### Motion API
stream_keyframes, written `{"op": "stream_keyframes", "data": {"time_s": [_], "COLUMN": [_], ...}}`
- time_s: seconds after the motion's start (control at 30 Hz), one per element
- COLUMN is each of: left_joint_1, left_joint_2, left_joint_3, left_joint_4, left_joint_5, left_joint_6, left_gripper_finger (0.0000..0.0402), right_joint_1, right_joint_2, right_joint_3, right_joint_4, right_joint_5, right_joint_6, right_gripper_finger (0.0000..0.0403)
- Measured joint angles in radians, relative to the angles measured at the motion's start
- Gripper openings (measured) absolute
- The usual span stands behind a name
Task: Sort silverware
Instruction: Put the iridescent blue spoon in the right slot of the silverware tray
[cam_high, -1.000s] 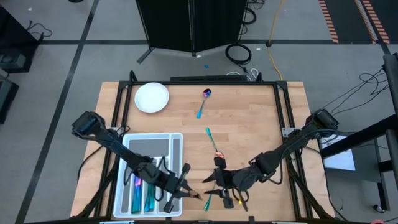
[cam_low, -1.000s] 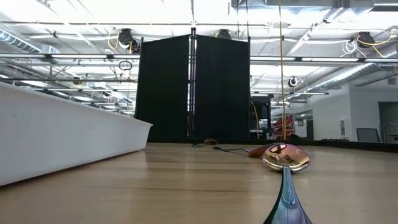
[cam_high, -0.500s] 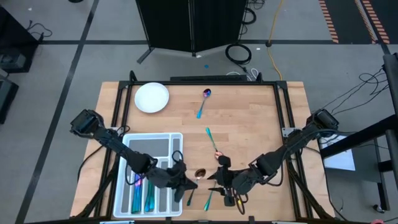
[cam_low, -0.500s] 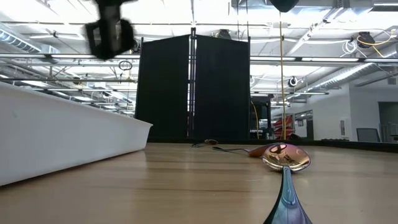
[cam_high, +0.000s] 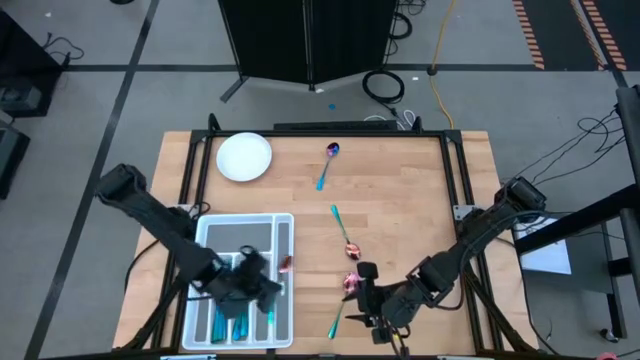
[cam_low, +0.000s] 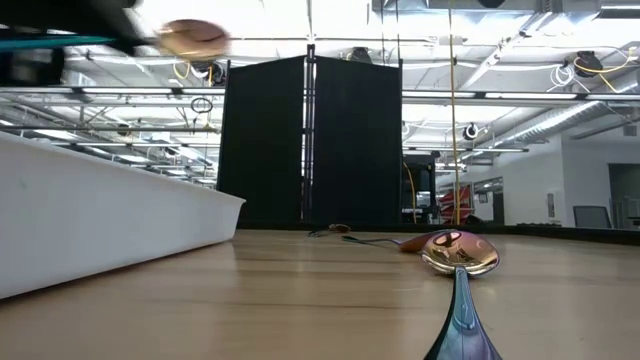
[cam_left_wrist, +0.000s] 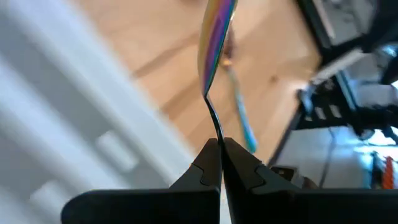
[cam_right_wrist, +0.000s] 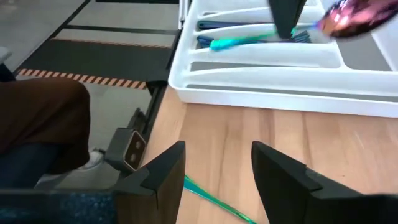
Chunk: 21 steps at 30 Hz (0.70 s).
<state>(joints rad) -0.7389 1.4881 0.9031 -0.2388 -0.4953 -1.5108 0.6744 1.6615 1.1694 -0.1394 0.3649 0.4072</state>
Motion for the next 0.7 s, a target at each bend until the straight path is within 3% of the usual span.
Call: {"op": "stream_keyframes", "data": {"time_s": [0.3,0.7], "left_joint_1": [-0.170,-0.221], "left_joint_2": [-0.081,0.014], "left_joint_3": [0.000,0.000], "left_joint_4": [-0.434,-0.339], "left_joint_5": [-0.091,-0.121], "left_joint_6": [-0.516,-0.632], "left_gripper_finger": [0.0000,0.0000], "right_joint_1": [0.000,0.001], "right_joint_2": [0.000,0.000], "right_joint_3": [0.000,0.000], "right_joint_4": [0.006,0.015], "right_joint_5": [0.000,0.001], "right_joint_6": [0.000,0.004], "right_gripper_finger": [0.0171,0.0171]}}
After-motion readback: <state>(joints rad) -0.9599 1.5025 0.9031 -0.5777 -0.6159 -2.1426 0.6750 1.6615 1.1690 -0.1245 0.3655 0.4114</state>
